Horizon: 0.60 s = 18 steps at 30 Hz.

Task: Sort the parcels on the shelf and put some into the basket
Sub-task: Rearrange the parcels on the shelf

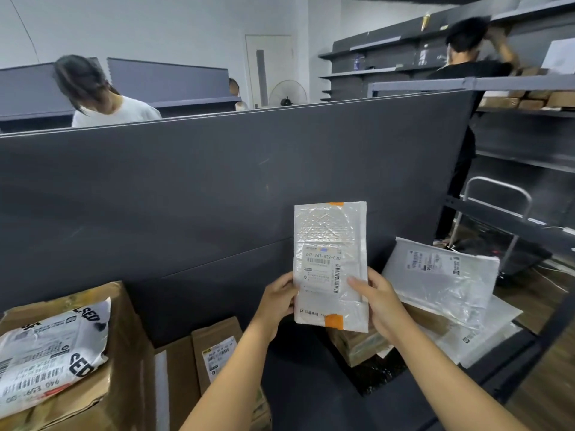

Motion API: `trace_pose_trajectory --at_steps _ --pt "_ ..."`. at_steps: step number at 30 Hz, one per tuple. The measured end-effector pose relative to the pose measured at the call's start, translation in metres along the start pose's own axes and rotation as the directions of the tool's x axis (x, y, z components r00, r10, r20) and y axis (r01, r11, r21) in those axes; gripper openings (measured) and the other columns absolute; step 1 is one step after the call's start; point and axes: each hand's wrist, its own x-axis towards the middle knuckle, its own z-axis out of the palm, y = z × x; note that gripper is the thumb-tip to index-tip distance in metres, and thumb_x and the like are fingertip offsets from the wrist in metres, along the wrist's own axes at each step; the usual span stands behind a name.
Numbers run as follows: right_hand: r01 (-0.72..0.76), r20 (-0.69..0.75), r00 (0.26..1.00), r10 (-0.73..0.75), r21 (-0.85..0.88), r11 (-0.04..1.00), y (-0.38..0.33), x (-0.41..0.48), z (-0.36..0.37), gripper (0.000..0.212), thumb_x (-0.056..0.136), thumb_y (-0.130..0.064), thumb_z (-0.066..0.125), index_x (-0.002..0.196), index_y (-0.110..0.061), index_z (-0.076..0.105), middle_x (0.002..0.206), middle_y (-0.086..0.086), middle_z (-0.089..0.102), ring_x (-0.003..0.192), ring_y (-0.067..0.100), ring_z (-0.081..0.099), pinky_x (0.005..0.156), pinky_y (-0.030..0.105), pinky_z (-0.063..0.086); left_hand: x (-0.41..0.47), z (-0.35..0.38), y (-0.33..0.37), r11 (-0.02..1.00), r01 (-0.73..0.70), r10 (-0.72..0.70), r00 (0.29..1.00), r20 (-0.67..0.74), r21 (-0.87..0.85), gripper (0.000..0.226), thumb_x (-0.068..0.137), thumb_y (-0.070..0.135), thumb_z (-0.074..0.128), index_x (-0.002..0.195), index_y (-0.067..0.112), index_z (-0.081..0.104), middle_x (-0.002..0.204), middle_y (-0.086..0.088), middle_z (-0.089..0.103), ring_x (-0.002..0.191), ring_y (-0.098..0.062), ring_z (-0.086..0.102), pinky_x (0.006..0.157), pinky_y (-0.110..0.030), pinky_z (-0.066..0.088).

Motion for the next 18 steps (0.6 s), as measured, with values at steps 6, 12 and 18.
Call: trace_pose_trajectory --at_steps 6,12,18 --pt "-0.126 0.000 0.992 0.129 0.202 0.971 0.010 0.011 -0.002 0.026 0.095 -0.009 0.053 0.119 -0.014 0.061 0.108 0.007 0.072 0.097 0.024 0.070 0.069 0.034 0.058 -0.010 -0.004 -0.001 0.993 -0.034 0.036 0.999 0.014 -0.112 0.027 0.095 0.018 0.052 0.112 0.029 0.070 0.112 0.002 0.073 0.104 -0.016 0.069 0.083 -0.033 0.056" --pt "-0.291 0.050 0.955 0.291 0.315 0.903 0.029 0.017 0.013 0.027 0.098 -0.012 0.045 0.121 -0.012 0.059 0.111 0.012 0.070 0.102 0.028 0.065 0.076 0.041 0.053 -0.018 -0.001 0.000 0.964 -0.039 0.053 0.998 0.045 -0.263 0.034 0.085 0.029 0.059 0.118 0.023 0.065 0.120 -0.006 0.068 0.111 -0.026 0.064 0.084 -0.039 0.055" --pt "-0.342 0.061 0.939 0.339 0.274 0.899 0.031 0.015 0.026 0.028 0.097 -0.016 0.049 0.122 -0.008 0.059 0.119 0.016 0.066 0.109 0.032 0.062 0.088 0.045 0.051 -0.020 -0.008 0.001 0.903 0.082 -0.042 0.994 0.102 -0.422 0.041 0.085 0.038 0.059 0.123 0.024 0.060 0.125 -0.010 0.065 0.114 -0.031 0.063 0.082 -0.043 0.055"
